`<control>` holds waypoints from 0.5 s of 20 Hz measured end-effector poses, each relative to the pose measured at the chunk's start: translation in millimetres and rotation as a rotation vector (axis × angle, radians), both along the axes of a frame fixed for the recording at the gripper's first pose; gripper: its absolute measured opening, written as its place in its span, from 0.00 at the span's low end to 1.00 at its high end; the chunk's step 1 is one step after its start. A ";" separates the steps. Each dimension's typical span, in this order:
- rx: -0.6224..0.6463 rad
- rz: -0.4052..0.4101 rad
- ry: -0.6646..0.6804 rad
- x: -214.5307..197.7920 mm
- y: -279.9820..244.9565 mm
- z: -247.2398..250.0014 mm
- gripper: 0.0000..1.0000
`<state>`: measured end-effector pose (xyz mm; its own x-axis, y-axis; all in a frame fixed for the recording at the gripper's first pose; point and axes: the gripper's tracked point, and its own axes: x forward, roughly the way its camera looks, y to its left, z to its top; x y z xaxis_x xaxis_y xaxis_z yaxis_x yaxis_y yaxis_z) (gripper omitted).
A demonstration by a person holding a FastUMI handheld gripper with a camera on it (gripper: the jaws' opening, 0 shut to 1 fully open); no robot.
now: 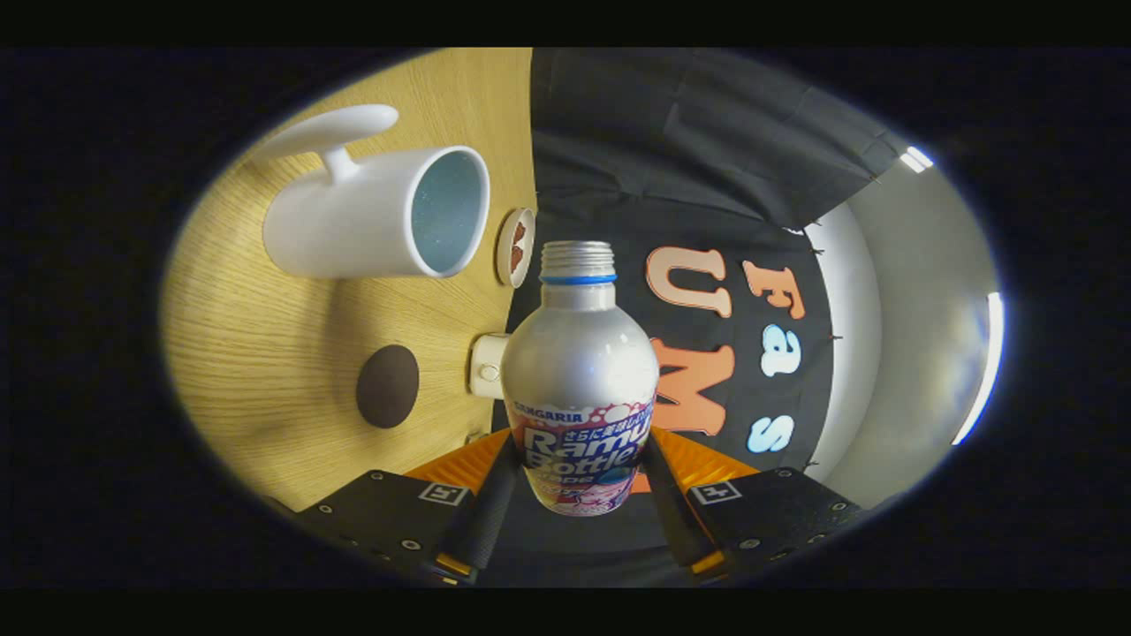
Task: Take the bottle from table, then pour the juice into the cup, finally place the bottle on the coaster
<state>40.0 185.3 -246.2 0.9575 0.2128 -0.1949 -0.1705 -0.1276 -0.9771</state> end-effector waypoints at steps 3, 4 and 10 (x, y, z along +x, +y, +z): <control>-0.011 0.017 0.002 -0.3 3.7 2.2 0.76; -0.023 0.026 -0.003 -1.9 3.9 2.7 0.76; -0.065 0.050 -0.020 -3.8 6.1 0.0 0.76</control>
<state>36.1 191.4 -246.2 0.9499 0.2477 -0.1908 -0.1430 -0.1985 -0.9696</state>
